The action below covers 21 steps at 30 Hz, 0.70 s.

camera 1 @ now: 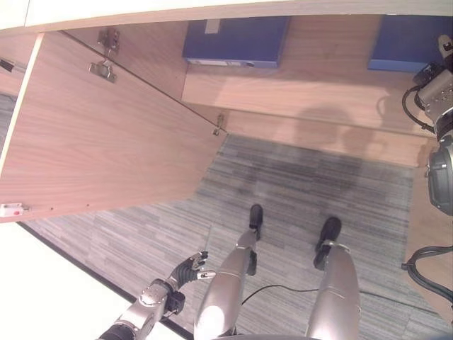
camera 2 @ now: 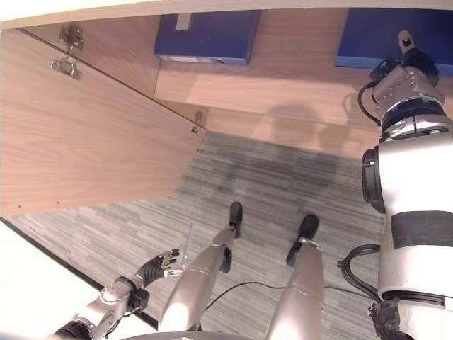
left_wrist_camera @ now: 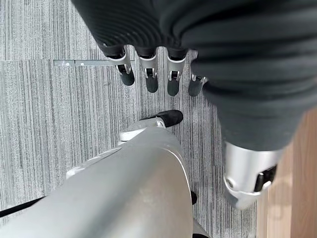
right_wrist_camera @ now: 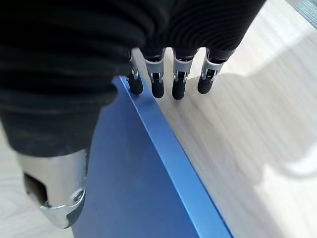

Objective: Put the empty folder in the office cabinet

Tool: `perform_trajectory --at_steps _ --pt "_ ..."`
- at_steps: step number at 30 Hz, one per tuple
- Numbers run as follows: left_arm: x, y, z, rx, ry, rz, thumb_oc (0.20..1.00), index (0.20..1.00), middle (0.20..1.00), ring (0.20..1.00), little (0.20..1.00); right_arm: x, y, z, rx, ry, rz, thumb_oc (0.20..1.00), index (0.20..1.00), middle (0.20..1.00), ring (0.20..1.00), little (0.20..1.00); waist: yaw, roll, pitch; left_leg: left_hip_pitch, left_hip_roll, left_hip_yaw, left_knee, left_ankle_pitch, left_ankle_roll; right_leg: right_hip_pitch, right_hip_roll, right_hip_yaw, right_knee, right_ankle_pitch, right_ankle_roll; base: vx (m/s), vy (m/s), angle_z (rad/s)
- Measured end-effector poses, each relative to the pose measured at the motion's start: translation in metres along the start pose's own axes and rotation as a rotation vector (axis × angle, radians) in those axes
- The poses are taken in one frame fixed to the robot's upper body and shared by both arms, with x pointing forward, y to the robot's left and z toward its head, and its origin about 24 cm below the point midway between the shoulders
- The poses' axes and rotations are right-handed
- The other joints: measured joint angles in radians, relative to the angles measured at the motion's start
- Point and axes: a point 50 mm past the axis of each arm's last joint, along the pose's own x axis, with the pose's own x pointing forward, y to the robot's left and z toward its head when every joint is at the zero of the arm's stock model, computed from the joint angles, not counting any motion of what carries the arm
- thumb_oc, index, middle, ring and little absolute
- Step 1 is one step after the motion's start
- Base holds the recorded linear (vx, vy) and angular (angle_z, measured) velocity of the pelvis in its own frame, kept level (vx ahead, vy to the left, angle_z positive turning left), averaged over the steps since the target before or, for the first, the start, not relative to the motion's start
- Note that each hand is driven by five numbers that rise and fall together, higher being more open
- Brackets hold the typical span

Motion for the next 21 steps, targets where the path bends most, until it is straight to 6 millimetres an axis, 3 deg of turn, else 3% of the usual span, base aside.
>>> perform_trajectory --at_steps 6,12,16,21 --pt "0.001 0.001 0.002 -0.008 -0.008 0.003 1.000 1.000 1.000 1.000 1.000 0.004 -0.004 -0.007 -0.004 -0.013 0.022 1.000 1.000 1.000 1.000 1.000 -0.003 0.000 0.000 0.003 0.002 -0.003 0.002 0.001 -0.002 0.001 0.002 0.000 0.006 -0.002 -0.003 -0.03 0.005 0.00" --pt "0.001 0.003 0.002 -0.010 -0.005 0.011 1.000 1.000 1.000 1.000 1.000 0.007 0.000 -0.030 0.062 -0.025 0.080 1.000 1.000 1.000 1.000 1.000 -0.008 -0.002 0.002 0.018 0.009 -0.005 0.018 -0.005 -0.001 0.028 0.009 -0.007 -0.008 0.004 -0.012 -0.06 0.007 -0.01" --pt "0.000 0.004 0.000 -0.016 -0.001 0.020 1.000 1.000 1.000 1.000 1.000 0.003 0.011 -0.057 0.172 0.021 0.141 1.000 1.000 1.000 1.000 1.000 -0.017 -0.007 0.008 0.043 0.016 -0.004 0.011 -0.007 0.003 0.060 0.018 -0.008 -0.031 0.003 0.001 -0.02 -0.001 -0.04" --pt "-0.004 0.020 -0.001 -0.093 -0.007 0.096 1.000 1.000 1.000 1.000 1.000 -0.018 0.031 -0.116 0.237 0.072 0.271 1.000 1.000 1.000 1.000 1.000 -0.054 -0.041 0.033 0.080 0.031 0.005 0.000 -0.009 0.004 0.107 0.042 -0.005 -0.078 0.021 0.005 -0.03 0.001 -0.10"
